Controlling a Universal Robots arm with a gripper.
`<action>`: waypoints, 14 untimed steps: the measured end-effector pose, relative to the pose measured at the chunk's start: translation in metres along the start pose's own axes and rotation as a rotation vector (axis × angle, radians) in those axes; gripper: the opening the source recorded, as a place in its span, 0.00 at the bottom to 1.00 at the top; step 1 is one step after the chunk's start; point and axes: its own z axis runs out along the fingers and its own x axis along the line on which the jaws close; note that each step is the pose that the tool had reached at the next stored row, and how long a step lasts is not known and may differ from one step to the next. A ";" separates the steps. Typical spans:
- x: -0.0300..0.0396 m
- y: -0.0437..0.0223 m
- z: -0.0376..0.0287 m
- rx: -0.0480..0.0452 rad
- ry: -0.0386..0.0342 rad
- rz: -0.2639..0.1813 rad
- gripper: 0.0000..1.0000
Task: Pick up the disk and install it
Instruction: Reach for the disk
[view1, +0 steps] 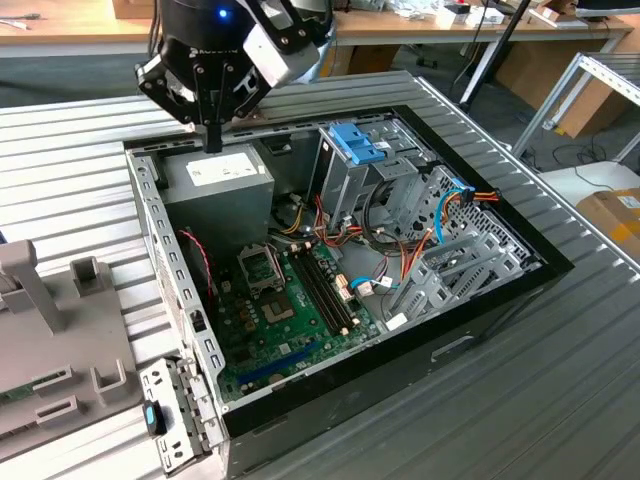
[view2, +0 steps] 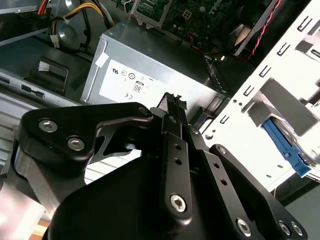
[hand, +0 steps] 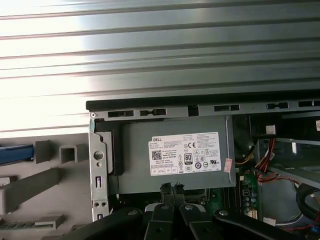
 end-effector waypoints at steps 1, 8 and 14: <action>0.0019 -0.0001 0.0000 -0.0001 0.0000 0.000 0.11; 0.0188 -0.0014 -0.0005 0.0000 0.0000 0.000 0.11; 0.0304 -0.0023 -0.0008 -0.0001 0.0000 0.000 0.11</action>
